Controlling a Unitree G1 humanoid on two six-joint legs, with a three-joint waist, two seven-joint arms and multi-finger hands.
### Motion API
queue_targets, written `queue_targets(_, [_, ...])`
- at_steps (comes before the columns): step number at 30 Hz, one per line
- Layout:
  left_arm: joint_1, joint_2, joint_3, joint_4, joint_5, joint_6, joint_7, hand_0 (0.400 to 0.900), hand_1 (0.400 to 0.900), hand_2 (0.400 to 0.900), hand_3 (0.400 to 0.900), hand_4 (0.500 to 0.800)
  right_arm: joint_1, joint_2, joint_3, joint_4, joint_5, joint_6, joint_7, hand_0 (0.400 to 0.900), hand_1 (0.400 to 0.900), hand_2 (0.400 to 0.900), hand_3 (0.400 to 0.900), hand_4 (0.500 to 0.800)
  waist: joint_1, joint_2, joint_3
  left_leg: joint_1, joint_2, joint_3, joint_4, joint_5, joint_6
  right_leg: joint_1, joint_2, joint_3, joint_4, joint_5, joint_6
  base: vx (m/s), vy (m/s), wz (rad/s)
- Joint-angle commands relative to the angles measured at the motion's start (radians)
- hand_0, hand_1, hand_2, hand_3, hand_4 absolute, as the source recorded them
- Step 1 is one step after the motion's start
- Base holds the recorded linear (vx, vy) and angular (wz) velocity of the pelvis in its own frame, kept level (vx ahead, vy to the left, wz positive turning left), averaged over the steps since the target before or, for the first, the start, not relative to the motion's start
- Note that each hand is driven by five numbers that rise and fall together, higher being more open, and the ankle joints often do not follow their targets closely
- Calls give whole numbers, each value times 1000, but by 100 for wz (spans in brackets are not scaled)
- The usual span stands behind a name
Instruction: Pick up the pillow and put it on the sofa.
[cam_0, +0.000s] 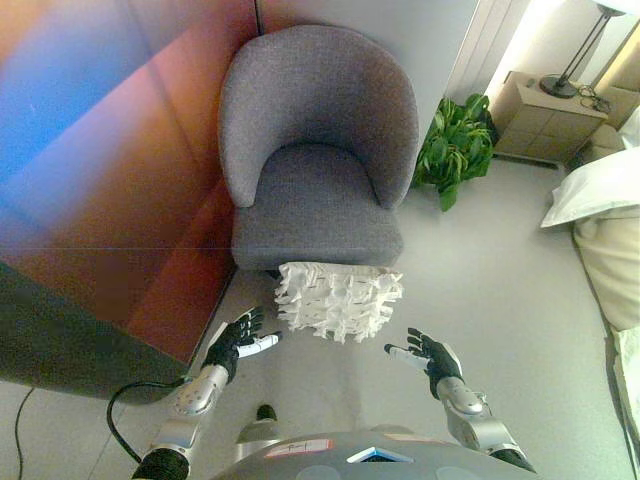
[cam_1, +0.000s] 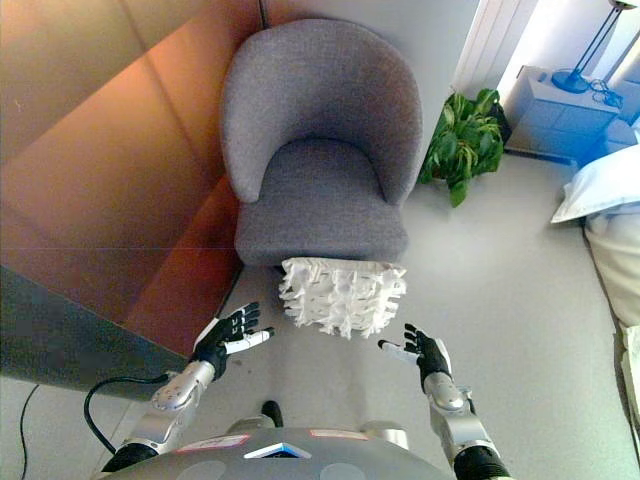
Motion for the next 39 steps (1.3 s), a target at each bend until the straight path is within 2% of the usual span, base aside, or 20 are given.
queue_targets(1, [-86, 28, 5, -70, -7, -59, 28, 900, 900, 900, 900, 800, -80, -20, -15, -82, -8, -71, -11, 900, 900, 900, 900, 800, 6, 11, 9, 95, 44, 9, -3, -114, -15, -59, 4, -16, -46, 128, 22, -4, -36, -1])
queue_targets(15, [-74, 27, 20, -70, -15, -68, 43, 900, 900, 900, 900, 800, -82, -27, -25, -83, 5, -84, -19, 900, 900, 900, 900, 800, 10, 11, 21, 93, 59, -2, 5, -91, -26, -57, 30, -2, -46, 116, -4, 18, -47, -1])
queue_targets(17, [-71, 19, 28, -77, -37, -73, 62, 900, 900, 900, 900, 800, -87, -32, -23, -83, -6, -77, -10, 900, 900, 900, 900, 800, 14, 1, 36, 69, 69, -19, 84, -90, -34, -58, 35, 10, -46, 116, -20, 24, -113, -14])
queue_targets(20, [-62, 7, 41, -79, -63, -98, 90, 900, 900, 900, 900, 800, -92, -49, -18, -85, -13, -77, 12, 900, 900, 900, 900, 800, 23, -18, 67, -24, 104, -73, 317, -32, -48, -61, 40, 24, -40, 122, -51, 34, -105, -22])
queue_targets(21, [-60, 6, 44, -80, -67, -102, 91, 900, 900, 900, 900, 800, -93, -52, -19, -85, -14, -78, 17, 900, 900, 900, 900, 800, 25, -24, 68, -46, 105, -84, 353, -18, -47, -66, 37, 24, -38, 124, -56, 72, -130, -30])
queue_targets(22, [-49, 2, 56, -85, -75, -117, 88, 900, 900, 900, 900, 800, -90, -61, -18, -81, -17, -86, 27, 900, 900, 900, 900, 800, 35, -31, 87, -97, 111, -115, 469, -9, -43, -60, 37, 29, -33, 124, -68, 50, -80, -17])
queue_targets(24, [-42, 2, 64, -94, -87, -123, 81, 900, 900, 900, 900, 800, -89, -68, -18, -77, -15, -91, 28, 900, 900, 900, 900, 800, 44, -37, 97, -141, 101, -131, 529, -8, -35, -56, 34, 33, -29, 125, -73, 134, -54, -17])
queue_targets(27, [-33, -2, 89, -131, -98, -119, 62, 900, 900, 900, 900, 800, -90, -69, -25, -64, -10, -105, 26, 900, 900, 900, 900, 800, 67, -15, 119, -162, 97, -109, 392, 22, -45, -19, 49, 48, -24, 94, -59, 313, 88, -15])
queue_targets(28, [-31, 3, 85, -149, -100, -115, 57, 900, 900, 900, 900, 800, -87, -70, -30, -74, -11, -105, 28, 900, 900, 900, 900, 800, 74, 10, 118, -175, 110, -102, 250, 62, -59, 1, 62, 56, -25, 72, -49, 325, 176, -17])
queue_targets(30, [-22, 6, 74, -160, -114, -118, 59, 900, 900, 900, 900, 800, -77, -77, -32, -90, -12, -107, 35, 900, 900, 900, 900, 800, 91, 32, 126, -185, 122, -104, 82, 140, -80, 43, 70, 74, -30, 45, -40, 391, 198, -30])
queue_targets(31, [-20, 6, 71, -162, -118, -119, 60, 900, 900, 900, 900, 800, -74, -80, -32, -93, -12, -108, 36, 900, 900, 900, 900, 800, 95, 34, 130, -180, 122, -104, 56, 158, -84, 55, 70, 77, -31, 40, -39, 538, 225, -54])
queue_targets(32, [-3, -4, 71, -165, -124, -128, 64, 900, 900, 900, 900, 800, -63, -84, -32, -93, -16, -119, 46, 900, 900, 900, 900, 800, 112, 45, 135, -234, 128, -119, 9, 210, -100, 93, 76, 96, -32, 24, -36, 533, 198, -51])
queue_targets(34, [17, -13, 71, -169, -123, -147, 62, 900, 900, 900, 900, 800, -56, -92, -31, -92, -16, -130, 60, 900, 900, 900, 900, 800, 124, 50, 140, -278, 141, -102, 12, 233, -111, 139, 67, 97, -25, -16, -30, 548, 219, -47])
queue_targets(37, [7, -1, 79, -170, -143, -134, 59, 900, 900, 900, 900, 800, -69, -94, -26, -75, -16, -133, 74, 900, 900, 900, 900, 800, 125, 39, 128, -266, 150, -50, 36, 145, -78, 162, 5, 88, 27, -48, 6, 472, 221, -29])
queue_targets(39, [-3, 24, 85, -176, -128, -120, 40, 900, 900, 900, 900, 800, -47, -77, -37, -80, -15, -123, 74, 900, 900, 900, 900, 800, 133, 24, 109, -274, 131, -38, 75, 99, -48, 193, -34, 73, 52, -68, 37, 562, 219, -15])
